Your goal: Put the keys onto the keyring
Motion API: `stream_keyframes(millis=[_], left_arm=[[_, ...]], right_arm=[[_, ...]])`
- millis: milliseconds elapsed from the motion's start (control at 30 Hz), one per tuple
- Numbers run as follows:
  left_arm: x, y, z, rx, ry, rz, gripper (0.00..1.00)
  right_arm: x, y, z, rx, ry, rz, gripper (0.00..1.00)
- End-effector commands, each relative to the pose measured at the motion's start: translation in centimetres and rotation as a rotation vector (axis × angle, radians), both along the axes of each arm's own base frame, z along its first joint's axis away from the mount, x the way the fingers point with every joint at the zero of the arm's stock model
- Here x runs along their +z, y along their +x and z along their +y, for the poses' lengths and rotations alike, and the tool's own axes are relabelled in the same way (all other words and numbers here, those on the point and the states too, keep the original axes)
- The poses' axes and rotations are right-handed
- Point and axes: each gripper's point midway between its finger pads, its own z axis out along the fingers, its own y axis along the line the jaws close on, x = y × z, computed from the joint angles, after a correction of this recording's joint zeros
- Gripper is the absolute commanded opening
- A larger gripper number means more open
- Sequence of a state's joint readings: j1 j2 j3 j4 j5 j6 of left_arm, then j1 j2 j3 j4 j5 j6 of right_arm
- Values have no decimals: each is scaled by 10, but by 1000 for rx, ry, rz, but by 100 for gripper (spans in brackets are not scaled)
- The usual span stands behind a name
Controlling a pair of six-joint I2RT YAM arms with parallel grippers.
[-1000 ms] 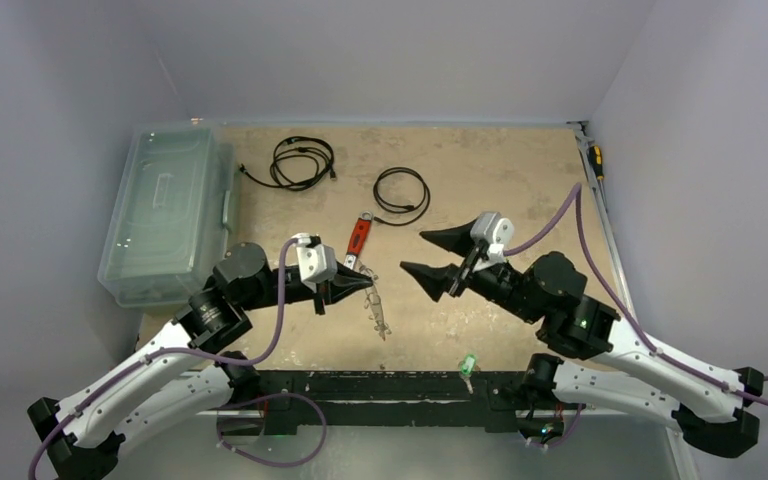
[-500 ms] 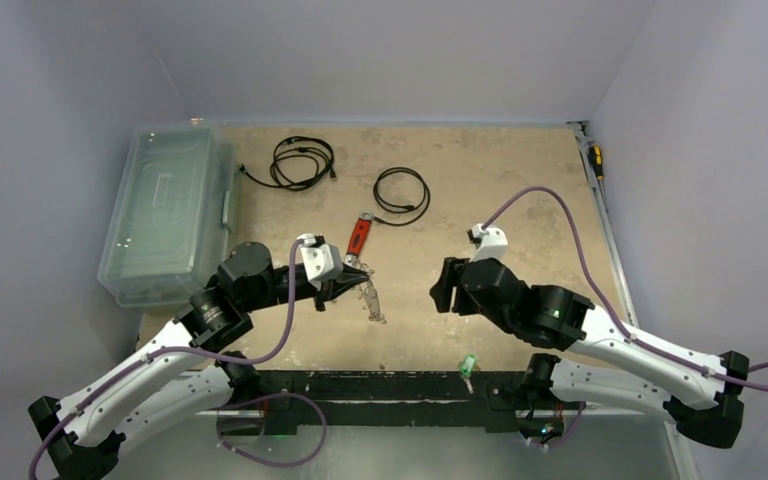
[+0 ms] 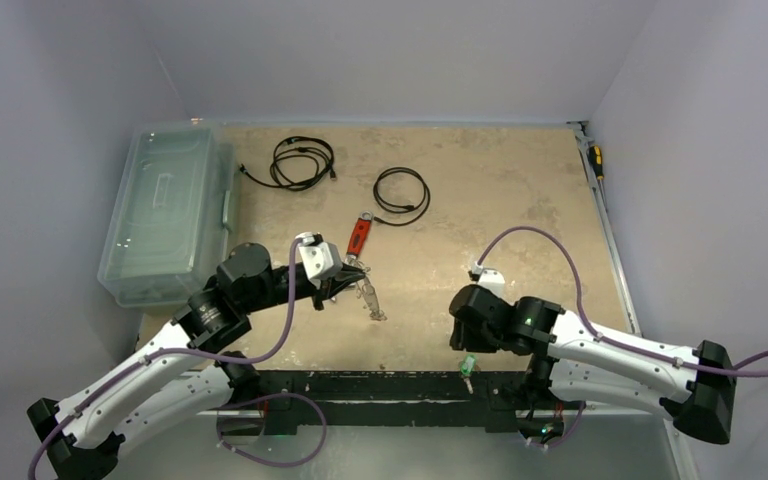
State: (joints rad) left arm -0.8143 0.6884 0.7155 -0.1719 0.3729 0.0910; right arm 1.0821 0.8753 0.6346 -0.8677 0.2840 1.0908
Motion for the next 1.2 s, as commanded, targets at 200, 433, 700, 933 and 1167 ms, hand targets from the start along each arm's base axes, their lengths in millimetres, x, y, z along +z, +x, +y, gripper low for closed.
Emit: stream_keyframes(millis=[200, 433, 700, 933, 1167], left_arm=[[30, 4, 4, 30, -60, -72, 0], [30, 3, 5, 35, -60, -69, 0], [30, 4, 6, 36, -59, -68, 0], [30, 3, 5, 35, -58, -67, 0], [30, 4, 6, 38, -58, -69, 0]], right_arm=[[-35, -34, 11, 25, 82, 173, 42], [-49, -40, -1, 22, 4, 206, 42], [-48, -35, -12, -7, -47, 180, 48], [-26, -25, -14, -25, -8, 109, 49], [-42, -29, -18, -60, -47, 146, 49]])
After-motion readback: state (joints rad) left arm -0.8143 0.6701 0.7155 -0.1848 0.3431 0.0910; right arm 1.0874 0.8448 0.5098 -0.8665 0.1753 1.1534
